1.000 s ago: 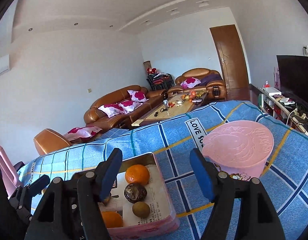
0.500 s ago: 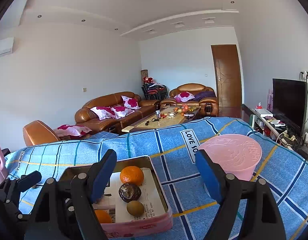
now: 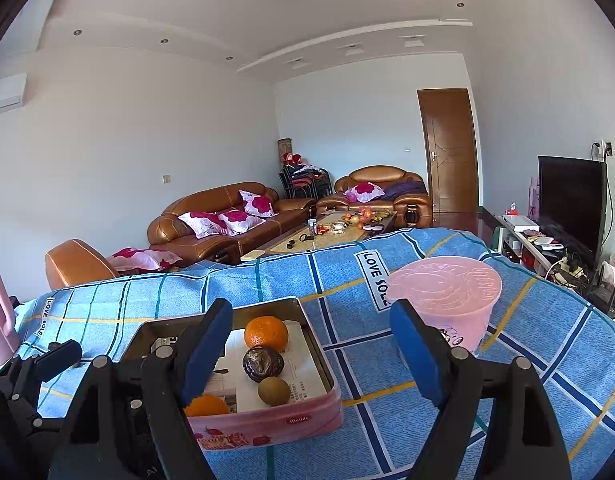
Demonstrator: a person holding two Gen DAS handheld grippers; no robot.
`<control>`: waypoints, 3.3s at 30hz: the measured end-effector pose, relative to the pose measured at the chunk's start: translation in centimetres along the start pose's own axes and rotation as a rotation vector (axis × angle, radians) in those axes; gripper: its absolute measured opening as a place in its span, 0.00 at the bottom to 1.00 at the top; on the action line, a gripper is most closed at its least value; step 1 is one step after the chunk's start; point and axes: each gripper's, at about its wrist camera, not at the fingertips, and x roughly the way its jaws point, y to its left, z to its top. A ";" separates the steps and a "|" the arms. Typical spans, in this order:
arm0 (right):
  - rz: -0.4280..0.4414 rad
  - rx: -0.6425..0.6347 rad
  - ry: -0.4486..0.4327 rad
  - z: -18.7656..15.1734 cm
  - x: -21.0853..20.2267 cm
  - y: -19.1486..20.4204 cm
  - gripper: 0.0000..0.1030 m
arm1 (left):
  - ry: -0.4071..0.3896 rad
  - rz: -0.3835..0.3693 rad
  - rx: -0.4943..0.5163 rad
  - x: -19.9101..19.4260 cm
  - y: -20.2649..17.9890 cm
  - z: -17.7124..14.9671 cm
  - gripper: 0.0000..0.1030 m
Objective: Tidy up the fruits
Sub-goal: 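Withdraw both open tools from the box toward the items on the bed, then grasp the dark round cake with the left tool while the right tool grasps the small yellow fruit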
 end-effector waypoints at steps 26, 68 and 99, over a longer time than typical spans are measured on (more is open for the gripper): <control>0.084 -0.026 0.090 -1.4 0.7 10.0 0.80 | -0.001 0.245 -0.014 -0.4 13.5 -0.4 1.00; 0.385 -0.205 0.600 -6.5 10.9 30.5 0.52 | 0.248 0.547 -0.233 3.0 32.4 -2.0 1.00; 0.334 -0.183 0.137 -2.2 5.0 26.4 0.27 | 0.314 0.164 -0.178 8.5 26.5 1.1 0.91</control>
